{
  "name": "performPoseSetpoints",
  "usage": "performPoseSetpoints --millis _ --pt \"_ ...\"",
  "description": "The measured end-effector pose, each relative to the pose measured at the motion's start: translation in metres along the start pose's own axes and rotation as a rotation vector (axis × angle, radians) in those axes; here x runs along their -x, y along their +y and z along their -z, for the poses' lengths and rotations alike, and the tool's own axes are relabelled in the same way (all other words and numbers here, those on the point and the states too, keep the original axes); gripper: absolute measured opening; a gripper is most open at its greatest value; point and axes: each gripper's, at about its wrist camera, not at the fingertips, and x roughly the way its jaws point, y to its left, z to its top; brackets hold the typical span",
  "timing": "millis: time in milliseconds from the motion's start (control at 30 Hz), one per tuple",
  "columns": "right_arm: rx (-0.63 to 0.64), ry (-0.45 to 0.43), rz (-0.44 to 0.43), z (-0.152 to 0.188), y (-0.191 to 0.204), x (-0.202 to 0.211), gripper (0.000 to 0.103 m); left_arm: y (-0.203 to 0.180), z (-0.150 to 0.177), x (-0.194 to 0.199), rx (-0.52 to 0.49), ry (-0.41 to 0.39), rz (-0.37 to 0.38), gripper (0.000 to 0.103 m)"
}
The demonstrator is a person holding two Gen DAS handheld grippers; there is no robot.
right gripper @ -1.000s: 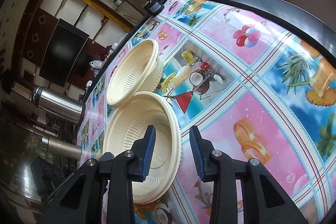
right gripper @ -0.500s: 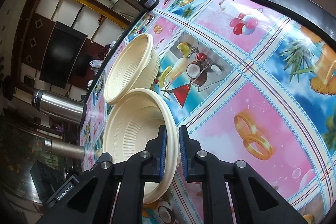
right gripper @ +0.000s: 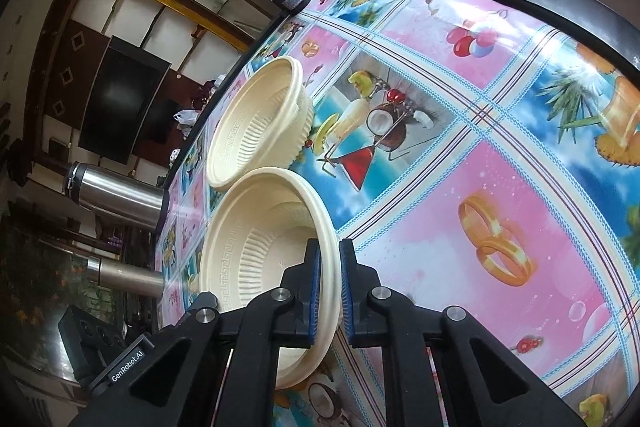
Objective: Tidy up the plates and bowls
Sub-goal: 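Carry the cream bowl over the red plate stack with both grippers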
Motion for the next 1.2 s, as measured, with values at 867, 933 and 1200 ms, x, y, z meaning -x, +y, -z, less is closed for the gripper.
performPoseSetpoints --millis 867,933,1200 --pt "0.199 0.088 -0.149 0.135 0.028 0.012 0.012 0.057 0.113 0.128 -0.051 -0.102 -0.198 0.012" --pt "0.205 0.067 -0.156 0.147 0.021 0.026 0.012 0.055 0.122 0.133 -0.073 -0.100 -0.210 0.012" --pt "0.298 0.016 -0.198 0.197 0.035 0.080 0.015 0.059 0.161 0.179 -0.154 -0.148 -0.249 0.012"
